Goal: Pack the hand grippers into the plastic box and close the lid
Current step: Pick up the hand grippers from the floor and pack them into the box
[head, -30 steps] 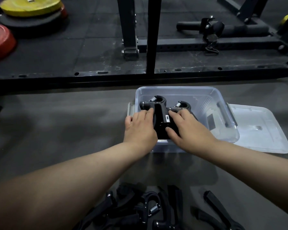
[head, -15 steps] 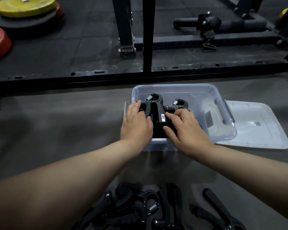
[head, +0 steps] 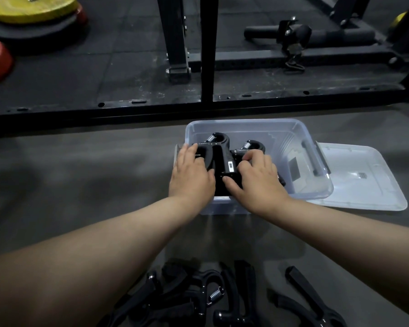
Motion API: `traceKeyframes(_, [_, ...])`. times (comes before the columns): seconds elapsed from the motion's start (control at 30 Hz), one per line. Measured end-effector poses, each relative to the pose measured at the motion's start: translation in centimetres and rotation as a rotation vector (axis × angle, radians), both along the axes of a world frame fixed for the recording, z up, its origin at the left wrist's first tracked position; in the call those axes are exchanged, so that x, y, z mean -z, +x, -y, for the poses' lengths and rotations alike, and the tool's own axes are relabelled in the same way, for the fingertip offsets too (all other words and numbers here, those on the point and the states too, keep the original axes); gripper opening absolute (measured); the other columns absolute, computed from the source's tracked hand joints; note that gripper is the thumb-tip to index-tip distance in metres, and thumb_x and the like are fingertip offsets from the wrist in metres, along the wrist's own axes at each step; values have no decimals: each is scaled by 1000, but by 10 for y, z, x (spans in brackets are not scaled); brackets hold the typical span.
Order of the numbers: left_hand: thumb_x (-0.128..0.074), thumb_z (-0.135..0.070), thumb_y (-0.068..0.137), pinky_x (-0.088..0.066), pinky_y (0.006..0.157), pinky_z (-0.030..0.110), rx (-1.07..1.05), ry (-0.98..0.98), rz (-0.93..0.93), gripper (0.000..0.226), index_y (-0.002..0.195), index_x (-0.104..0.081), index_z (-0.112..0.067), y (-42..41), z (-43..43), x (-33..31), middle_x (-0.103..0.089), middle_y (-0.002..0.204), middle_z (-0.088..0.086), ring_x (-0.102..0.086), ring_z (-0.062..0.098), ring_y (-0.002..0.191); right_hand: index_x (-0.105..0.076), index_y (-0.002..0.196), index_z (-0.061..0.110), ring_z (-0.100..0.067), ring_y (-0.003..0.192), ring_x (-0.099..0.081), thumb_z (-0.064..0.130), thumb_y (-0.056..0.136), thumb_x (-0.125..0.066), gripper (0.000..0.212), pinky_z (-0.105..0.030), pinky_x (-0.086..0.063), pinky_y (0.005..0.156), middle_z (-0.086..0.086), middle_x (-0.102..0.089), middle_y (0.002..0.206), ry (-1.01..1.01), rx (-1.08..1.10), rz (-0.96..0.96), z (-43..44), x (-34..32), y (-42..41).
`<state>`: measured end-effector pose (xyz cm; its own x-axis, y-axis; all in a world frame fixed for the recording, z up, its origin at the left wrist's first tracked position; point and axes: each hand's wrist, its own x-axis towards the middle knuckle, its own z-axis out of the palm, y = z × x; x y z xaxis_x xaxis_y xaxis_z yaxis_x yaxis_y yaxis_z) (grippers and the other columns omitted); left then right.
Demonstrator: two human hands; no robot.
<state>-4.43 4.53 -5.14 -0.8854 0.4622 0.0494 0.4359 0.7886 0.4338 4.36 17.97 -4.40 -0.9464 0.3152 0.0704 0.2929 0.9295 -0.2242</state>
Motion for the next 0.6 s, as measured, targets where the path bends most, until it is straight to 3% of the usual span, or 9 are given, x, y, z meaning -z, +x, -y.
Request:
traceKeyframes(0.13, [-40, -33, 97, -4, 121, 33, 90, 13, -135, 56, 148, -32, -12, 7, 1, 1, -24, 158, 3, -12, 17, 147, -56, 108, 15, -27, 113, -41, 51, 87, -51, 43, -38, -34, 94, -5, -39, 125, 8, 26, -84, 3, -2, 7])
traceKeyframes(0.33, [-38, -25, 96, -7, 120, 31, 35, 31, -142, 51, 145, -37, -9, 7, 2, 3, -28, 156, 5, -18, 19, 146, -55, 123, 12, -25, 107, -47, 35, 86, -55, 43, -37, -35, 93, -8, -45, 123, 45, -159, -297, 10, 5, 41])
traceKeyframes(0.43, [-38, -25, 95, -7, 119, 33, 15, 28, -117, 51, 143, -40, -11, 8, 3, 3, -26, 157, 4, -15, 20, 146, -59, 117, 9, -29, 106, -51, 22, 80, -63, 39, -41, -41, 92, -12, -52, 119, 78, -421, -387, 10, 19, 67])
traceKeyframes(0.5, [-38, -24, 94, -8, 118, 33, -13, 39, -85, 52, 144, -39, -10, 9, 3, 1, -24, 158, 5, -13, 21, 147, -59, 113, 11, -29, 99, -54, 21, 79, -65, 36, -40, -44, 89, -10, -54, 115, 122, -590, -231, 6, 37, 88])
traceKeyframes(0.6, [-36, -23, 95, -12, 118, 35, -67, 76, -6, 53, 146, -35, -8, 8, 5, -1, -21, 159, 4, -13, 22, 147, -51, 119, 15, -30, 103, -53, 28, 80, -58, 42, -38, -42, 89, -8, -50, 119, 141, -637, 372, 5, 63, 116])
